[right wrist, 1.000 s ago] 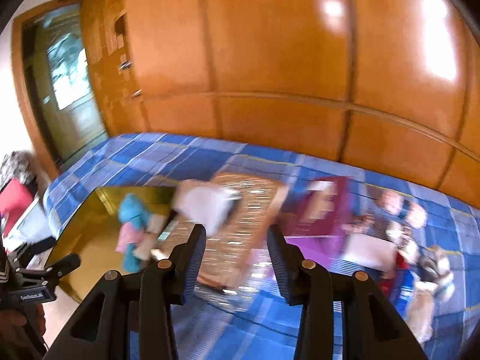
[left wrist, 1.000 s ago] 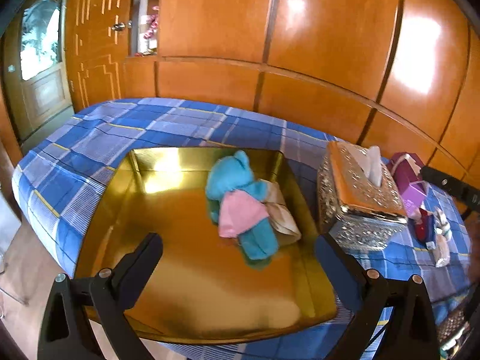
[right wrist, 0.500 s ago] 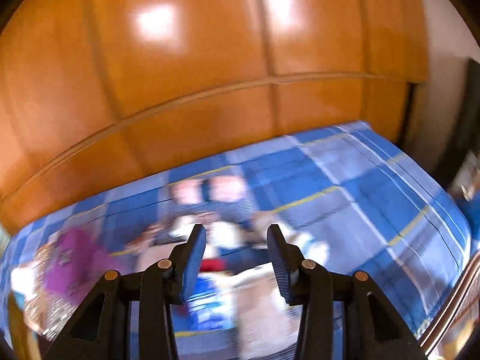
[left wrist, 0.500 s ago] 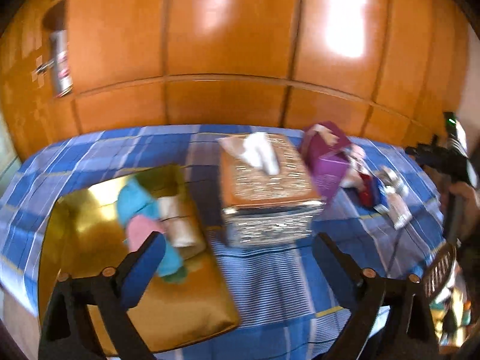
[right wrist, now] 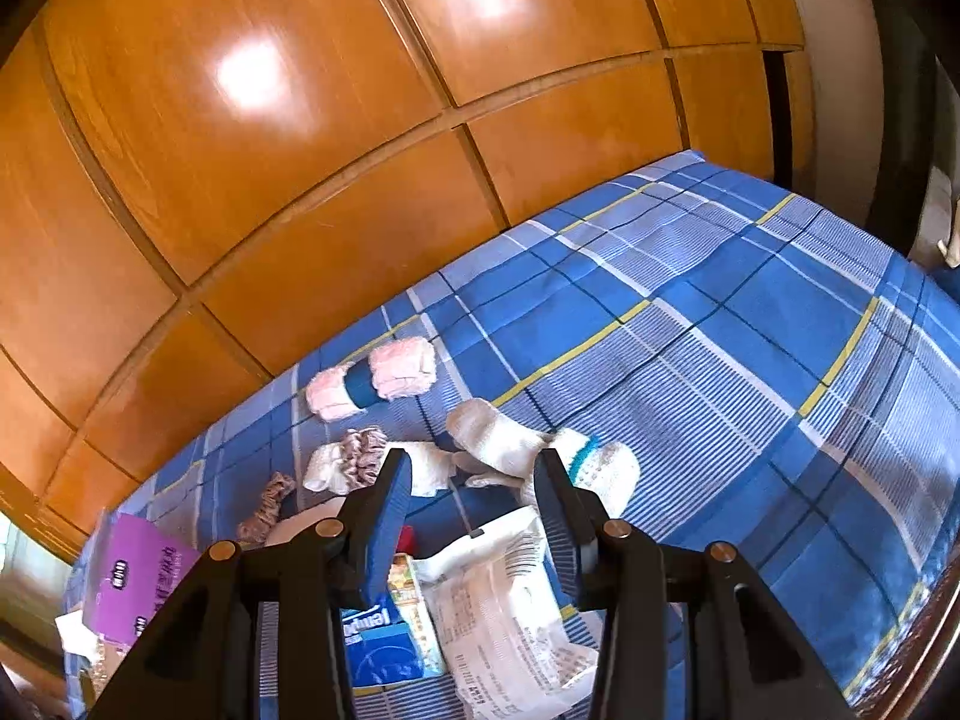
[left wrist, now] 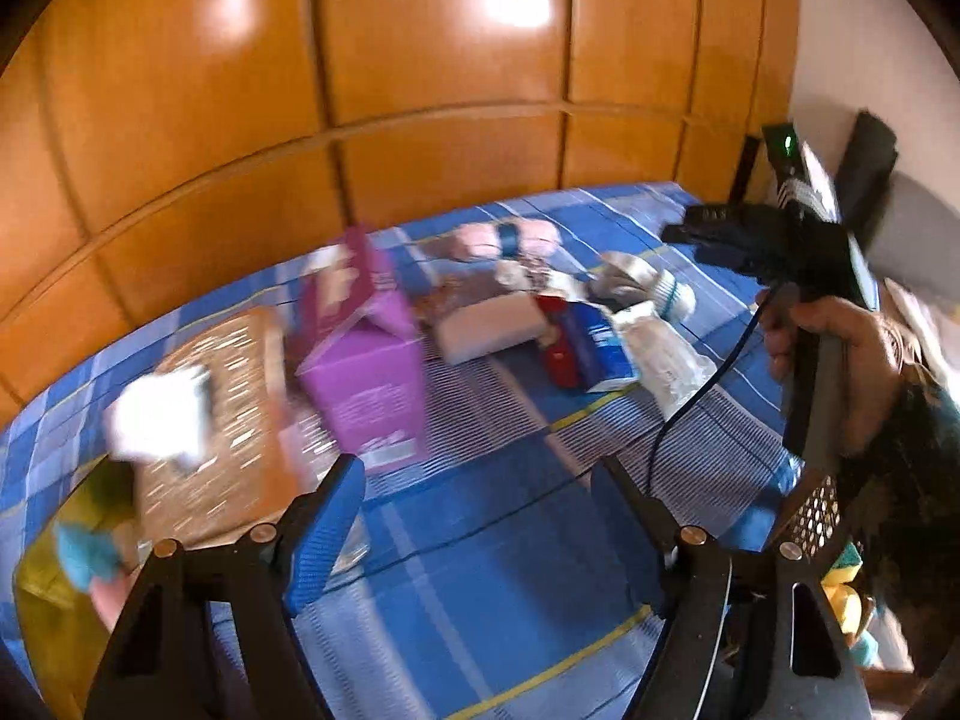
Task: Organize soft objects
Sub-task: 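Grasp the blue Tempo tissue pack with the left tool while the right tool reaches toward the socks, then carry the Tempo pack into the gold tray and open the left tool, then grasp the red sock with the right tool and lift it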
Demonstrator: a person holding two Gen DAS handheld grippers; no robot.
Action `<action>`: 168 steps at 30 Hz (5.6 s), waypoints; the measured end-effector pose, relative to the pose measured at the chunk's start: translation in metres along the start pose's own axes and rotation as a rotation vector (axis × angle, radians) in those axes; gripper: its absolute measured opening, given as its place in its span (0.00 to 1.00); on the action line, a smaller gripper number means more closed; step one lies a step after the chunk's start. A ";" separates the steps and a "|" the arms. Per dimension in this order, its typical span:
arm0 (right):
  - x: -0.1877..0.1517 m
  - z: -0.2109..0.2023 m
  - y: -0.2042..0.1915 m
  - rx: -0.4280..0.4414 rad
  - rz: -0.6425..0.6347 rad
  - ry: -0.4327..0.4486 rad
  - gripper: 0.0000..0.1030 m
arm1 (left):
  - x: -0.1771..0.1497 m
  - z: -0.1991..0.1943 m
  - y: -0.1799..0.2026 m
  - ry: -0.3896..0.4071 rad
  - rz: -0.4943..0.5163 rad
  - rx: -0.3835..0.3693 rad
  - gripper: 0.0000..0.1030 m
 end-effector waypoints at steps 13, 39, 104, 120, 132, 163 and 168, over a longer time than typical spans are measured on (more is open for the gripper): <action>-0.002 0.006 0.012 0.095 0.107 -0.018 0.41 | 0.051 0.120 0.086 -0.165 0.051 -0.062 0.60; -0.010 0.019 0.030 0.152 0.245 -0.069 0.41 | 0.062 0.154 0.079 -0.214 0.017 -0.075 0.52; -0.033 0.091 -0.082 0.116 -0.299 -0.391 0.41 | -0.065 -0.063 -0.309 0.103 -0.778 0.370 0.53; -0.053 0.116 -0.098 0.012 -0.473 -0.407 0.39 | -0.127 -0.054 -0.294 0.081 -0.742 0.419 0.73; -0.056 0.110 -0.107 -0.032 -0.542 -0.383 0.34 | -0.143 -0.059 -0.281 0.078 -0.684 0.475 0.79; -0.053 0.004 -0.132 0.138 -0.439 -0.267 0.19 | -0.144 -0.079 -0.268 0.142 -0.640 0.452 0.88; -0.035 -0.007 -0.130 0.149 -0.406 -0.232 0.19 | -0.144 -0.082 -0.271 0.150 -0.659 0.435 0.88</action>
Point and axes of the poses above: each gripper's, at about its wrist camera, not at the fingertips, and z roughly the way its jaws point, y to its right, x to its top, the point moved 2 cm from there along z, roughly the way its jaws point, and after that the axes turned 12 degrees about -z, right-handed, at the moved point
